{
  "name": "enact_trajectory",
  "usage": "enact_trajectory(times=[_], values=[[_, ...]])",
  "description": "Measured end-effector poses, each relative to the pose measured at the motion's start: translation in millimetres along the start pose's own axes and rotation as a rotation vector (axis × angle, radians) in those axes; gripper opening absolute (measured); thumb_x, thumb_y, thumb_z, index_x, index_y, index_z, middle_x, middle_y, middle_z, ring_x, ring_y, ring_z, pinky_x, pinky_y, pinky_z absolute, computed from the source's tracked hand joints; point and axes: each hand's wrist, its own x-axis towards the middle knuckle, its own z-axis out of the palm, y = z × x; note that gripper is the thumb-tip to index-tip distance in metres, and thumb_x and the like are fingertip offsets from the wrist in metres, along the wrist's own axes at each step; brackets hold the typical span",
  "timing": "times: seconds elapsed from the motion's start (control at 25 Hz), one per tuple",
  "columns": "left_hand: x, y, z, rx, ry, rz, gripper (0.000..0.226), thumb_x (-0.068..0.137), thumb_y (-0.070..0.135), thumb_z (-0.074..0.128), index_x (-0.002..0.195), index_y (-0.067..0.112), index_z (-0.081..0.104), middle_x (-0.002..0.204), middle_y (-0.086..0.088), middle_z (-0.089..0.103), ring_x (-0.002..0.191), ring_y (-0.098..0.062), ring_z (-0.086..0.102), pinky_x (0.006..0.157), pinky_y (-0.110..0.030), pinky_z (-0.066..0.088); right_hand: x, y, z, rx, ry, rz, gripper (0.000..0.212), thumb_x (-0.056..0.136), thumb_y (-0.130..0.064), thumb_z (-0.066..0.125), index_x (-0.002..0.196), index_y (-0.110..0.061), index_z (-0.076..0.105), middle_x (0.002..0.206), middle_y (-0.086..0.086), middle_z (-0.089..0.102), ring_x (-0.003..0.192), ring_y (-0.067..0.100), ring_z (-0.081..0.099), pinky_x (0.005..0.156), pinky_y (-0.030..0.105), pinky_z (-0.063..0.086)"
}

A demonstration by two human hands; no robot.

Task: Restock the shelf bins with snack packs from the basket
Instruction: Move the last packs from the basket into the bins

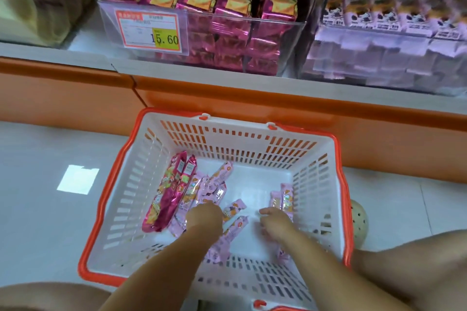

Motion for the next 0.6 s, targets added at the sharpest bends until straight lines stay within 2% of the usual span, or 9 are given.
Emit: enact_trajectory(times=[0.08, 0.12, 0.2, 0.28, 0.36, 0.4, 0.48, 0.52, 0.6], values=[[-1.4, -2.0, -3.5, -0.167, -0.032, 0.004, 0.018, 0.080, 0.034, 0.059, 0.085, 0.017, 0.062, 0.086, -0.001, 0.062, 0.091, -0.021, 0.066, 0.073, -0.027, 0.050, -12.9, -7.0, -4.2, 0.076, -0.030, 0.004, 0.020, 0.086, -0.004, 0.046, 0.083, -0.021, 0.056, 0.079, 0.004, 0.053, 0.067, 0.019, 0.050, 0.058, 0.024, 0.042], [-3.7, -1.8, -5.8, -0.265, -0.040, 0.025, 0.019, 0.078, 0.038, 0.059, 0.075, 0.019, 0.057, 0.074, 0.002, 0.057, 0.084, -0.020, 0.065, 0.067, -0.026, 0.045, -22.1, -12.6, -6.6, 0.144, -0.074, 0.009, 0.018, 0.088, -0.007, 0.048, 0.076, -0.020, 0.052, 0.076, 0.006, 0.052, 0.060, 0.018, 0.047, 0.053, 0.022, 0.041], [-10.4, 4.4, -9.7, -0.401, 0.007, 0.057, 0.026, 0.079, 0.042, 0.061, 0.071, 0.020, 0.049, 0.070, 0.004, 0.048, 0.072, -0.018, 0.054, 0.060, -0.025, 0.036, -38.7, -24.8, -8.4, 0.267, -0.131, -0.039, 0.014, 0.092, -0.021, 0.057, 0.079, -0.017, 0.059, 0.079, 0.009, 0.057, 0.057, 0.019, 0.051, 0.052, 0.021, 0.044], [-19.5, 15.8, -11.8, -0.478, 0.146, 0.092, 0.027, 0.082, 0.045, 0.061, 0.078, 0.021, 0.050, 0.081, 0.003, 0.050, 0.070, -0.014, 0.047, 0.058, -0.026, 0.033, -52.5, -35.9, -10.8, 0.286, -0.084, -0.148, 0.017, 0.090, -0.031, 0.064, 0.102, -0.018, 0.062, 0.081, 0.004, 0.066, 0.061, 0.016, 0.061, 0.052, 0.019, 0.048], [-29.1, 25.8, -14.1, -0.573, 0.228, 0.137, 0.026, 0.083, 0.045, 0.064, 0.092, 0.022, 0.057, 0.095, 0.002, 0.056, 0.074, -0.011, 0.049, 0.062, -0.025, 0.037, -62.9, -45.3, -15.5, 0.340, -0.015, -0.235, 0.032, 0.089, -0.023, 0.066, 0.119, -0.017, 0.056, 0.082, 0.004, 0.069, 0.064, 0.016, 0.066, 0.054, 0.018, 0.053], [-33.6, 28.3, -16.1, -0.724, 0.221, 0.143, 0.025, 0.083, 0.041, 0.066, 0.098, 0.023, 0.060, 0.100, 0.004, 0.060, 0.078, -0.009, 0.054, 0.066, -0.024, 0.042, -68.0, -48.3, -19.5, 0.414, -0.019, -0.248, 0.036, 0.089, -0.017, 0.066, 0.123, -0.015, 0.055, 0.083, 0.007, 0.070, 0.067, 0.018, 0.067, 0.060, 0.022, 0.056], [-44.4, 29.0, -24.1, -1.167, 0.098, 0.135, 0.025, 0.086, 0.026, 0.070, 0.108, 0.021, 0.062, 0.105, -0.002, 0.066, 0.085, -0.012, 0.065, 0.076, -0.029, 0.055, -76.9, -50.7, -29.0, 0.563, -0.056, -0.274, 0.034, 0.089, -0.011, 0.065, 0.121, -0.015, 0.058, 0.087, 0.011, 0.073, 0.073, 0.023, 0.071, 0.069, 0.033, 0.059], [-49.9, 28.5, -28.5, -1.338, 0.030, 0.140, 0.027, 0.087, 0.017, 0.069, 0.113, 0.017, 0.062, 0.102, -0.006, 0.068, 0.085, -0.017, 0.068, 0.080, -0.034, 0.057, -82.9, -51.9, -34.2, 0.609, -0.074, -0.292, 0.029, 0.089, -0.009, 0.064, 0.116, -0.018, 0.060, 0.087, 0.011, 0.075, 0.074, 0.023, 0.072, 0.068, 0.034, 0.059], [-58.8, 27.7, -36.5, -1.446, -0.012, 0.159, 0.032, 0.086, 0.008, 0.068, 0.117, 0.015, 0.063, 0.100, -0.009, 0.072, 0.085, -0.020, 0.071, 0.081, -0.035, 0.059, -93.3, -53.2, -42.5, 0.668, -0.096, -0.327, 0.024, 0.090, -0.009, 0.063, 0.108, -0.024, 0.062, 0.088, 0.010, 0.076, 0.073, 0.021, 0.073, 0.064, 0.030, 0.057]])
